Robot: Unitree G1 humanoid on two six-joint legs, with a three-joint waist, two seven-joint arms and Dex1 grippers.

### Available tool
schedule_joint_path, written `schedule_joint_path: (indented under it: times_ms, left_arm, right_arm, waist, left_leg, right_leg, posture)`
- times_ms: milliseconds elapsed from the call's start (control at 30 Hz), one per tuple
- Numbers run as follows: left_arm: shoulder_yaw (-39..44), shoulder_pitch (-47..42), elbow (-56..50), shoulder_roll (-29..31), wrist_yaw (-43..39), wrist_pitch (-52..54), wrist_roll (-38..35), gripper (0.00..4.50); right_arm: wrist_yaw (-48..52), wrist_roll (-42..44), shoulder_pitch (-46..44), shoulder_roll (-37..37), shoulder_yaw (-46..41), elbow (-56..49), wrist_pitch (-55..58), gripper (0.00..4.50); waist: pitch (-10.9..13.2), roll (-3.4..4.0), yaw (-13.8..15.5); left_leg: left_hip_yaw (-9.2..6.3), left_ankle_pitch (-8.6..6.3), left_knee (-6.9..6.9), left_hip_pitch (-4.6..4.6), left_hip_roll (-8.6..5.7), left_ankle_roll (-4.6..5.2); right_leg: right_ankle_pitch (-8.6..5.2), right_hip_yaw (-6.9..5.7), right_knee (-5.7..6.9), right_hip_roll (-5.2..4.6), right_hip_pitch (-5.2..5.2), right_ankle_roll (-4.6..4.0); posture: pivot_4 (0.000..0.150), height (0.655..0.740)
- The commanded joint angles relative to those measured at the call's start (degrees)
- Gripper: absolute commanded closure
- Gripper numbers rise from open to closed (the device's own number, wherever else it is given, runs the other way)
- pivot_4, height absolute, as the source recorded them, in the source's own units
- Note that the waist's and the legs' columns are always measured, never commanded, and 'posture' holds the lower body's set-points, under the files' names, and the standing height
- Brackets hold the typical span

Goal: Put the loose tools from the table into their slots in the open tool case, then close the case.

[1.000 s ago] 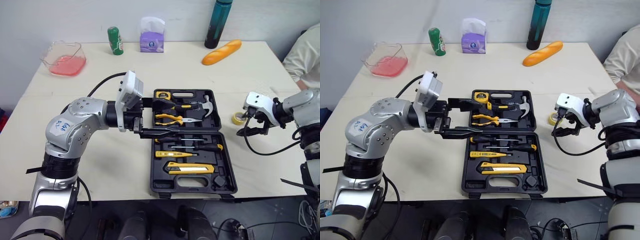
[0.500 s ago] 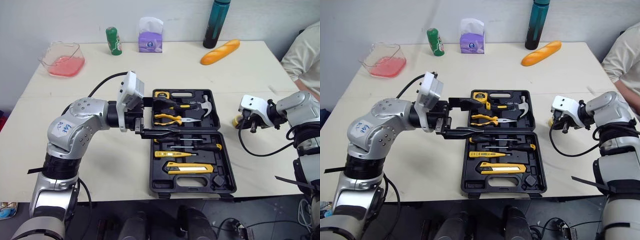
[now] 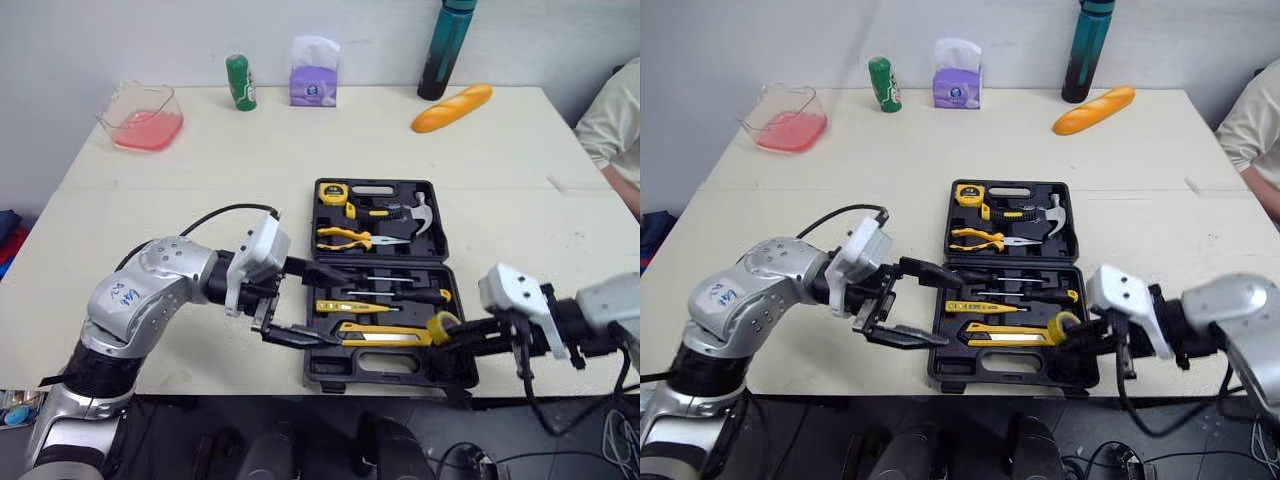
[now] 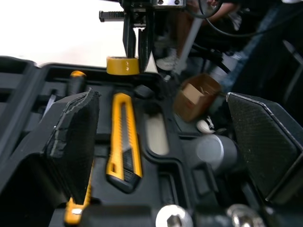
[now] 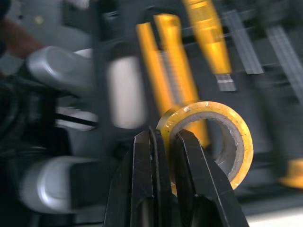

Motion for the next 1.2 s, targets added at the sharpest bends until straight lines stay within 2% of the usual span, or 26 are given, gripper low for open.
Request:
schedule_joint_path:
  times_ms: [33,133,467,600,700,800,900,1000,1100,1200]
  left_arm:
    - [-0.8,0.1,-2.1,0.1,-0.9,-1.1,-0.1,0.00]
    - [-1.2,-0.6,-1.9,-0.3,-0.6,-1.1,0.0,0.00]
    - [-1.8,-1.7,-1.3,-0.7,-0.5,-1.7,0.7,0.00]
    - [-2.0,-1.9,-0.8,-1.0,-0.6,-2.1,1.1,0.00]
    - [-2.1,-2.1,-0.3,-1.6,-0.2,-2.5,1.5,0.00]
    - [-2.2,-2.1,-0.2,-1.6,-0.6,-2.8,1.7,0.00]
    - [-2.3,-2.0,0.0,-1.3,-1.3,-3.2,1.9,0.00]
    - [-2.6,-2.1,0.3,-1.5,-1.7,-3.6,2.3,0.00]
    - [-2.9,-2.5,0.8,-2.1,-1.6,-3.9,2.7,0.00]
    - [-3.0,-3.0,1.4,-2.4,-1.4,-3.8,2.9,0.00]
  right_arm:
    - [-5.6,-1.8,5.3,-0.7,-1.6,-4.2,-0.7,4.48]
    - [-7.7,-2.7,8.7,-1.3,-0.6,-4.8,-1.8,4.48]
    - [-8.7,1.3,12.6,-2.9,-1.0,-7.4,-1.3,4.48]
    - [-9.6,0.2,13.6,-3.4,-0.5,-6.9,-2.8,4.48]
    - [-9.7,1.4,14.0,-2.7,-1.9,-7.4,-3.7,3.23]
    - [-7.5,7.2,14.2,-3.1,-8.2,-9.2,-0.9,1.80]
    - [-5.5,12.6,14.5,-3.1,-15.0,-8.8,1.3,1.80]
    - [-8.1,11.5,15.1,0.9,-14.9,-7.0,-3.3,1.80]
    - [-10.3,10.5,17.0,8.4,-12.7,-4.8,-10.5,2.64]
    - [-11.0,4.2,19.6,15.2,-9.0,0.1,-23.6,4.12]
  waist:
    - [0.0,-0.02,0.2]
    - [0.0,-0.02,0.2]
    - [0.1,-0.17,0.6]
    - [0.1,-0.17,1.0]
    - [0.1,-0.17,1.1]
    - [0.1,-0.18,1.1]
    - [0.1,-0.21,1.3]
    - [0.1,-0.33,1.3]
    - [0.1,-0.40,1.3]
    - [0.1,-0.38,1.2]
  left_leg:
    - [-0.02,0.00,-0.04,-0.02,0.00,0.00]
    - [0.00,0.17,-0.06,-0.05,0.02,0.28]
    - [0.00,0.19,-0.05,-0.03,0.04,0.31]
    - [0.00,0.19,-0.06,-0.04,0.07,0.30]
    - [0.00,0.18,-0.06,-0.05,0.09,0.30]
    - [0.00,0.19,-0.06,-0.06,0.08,0.31]
    - [-0.02,0.19,-0.05,-0.08,0.08,0.32]
    - [-0.03,0.19,-0.05,-0.07,0.08,0.33]
    - [-0.05,0.18,-0.07,-0.08,0.10,0.32]
    - [-0.03,0.18,-0.10,-0.07,0.08,0.31]
  right_leg:
    - [0.00,-0.04,-0.01,0.00,0.00,0.00]
    - [-0.01,-0.07,0.13,0.37,-0.02,-0.01]
    - [-0.01,-0.05,-0.08,0.41,0.00,-0.01]
    - [-0.01,-0.06,-0.09,0.41,0.00,-0.02]
    - [-0.01,-0.06,-0.09,0.43,0.00,-0.02]
    - [-0.01,-0.07,-0.10,0.43,0.00,-0.02]
    - [-0.01,-0.08,-0.11,0.43,0.00,-0.02]
    - [-0.01,-0.08,-0.11,0.40,0.02,-0.02]
    - [-0.01,-0.09,-0.14,0.40,0.02,-0.02]
    - [-0.01,-0.11,0.03,0.49,0.03,-0.02]
  posture:
    - [0.150,0.7314]
    - [0.150,0.7314]
    - [0.150,0.7314]
    - [0.150,0.7314]
    - [0.150,0.7314]
    - [0.150,0.7314]
    - [0.150,0.7314]
    - [0.150,0.7314]
    - [0.150,0.7314]
    - [0.150,0.7314]
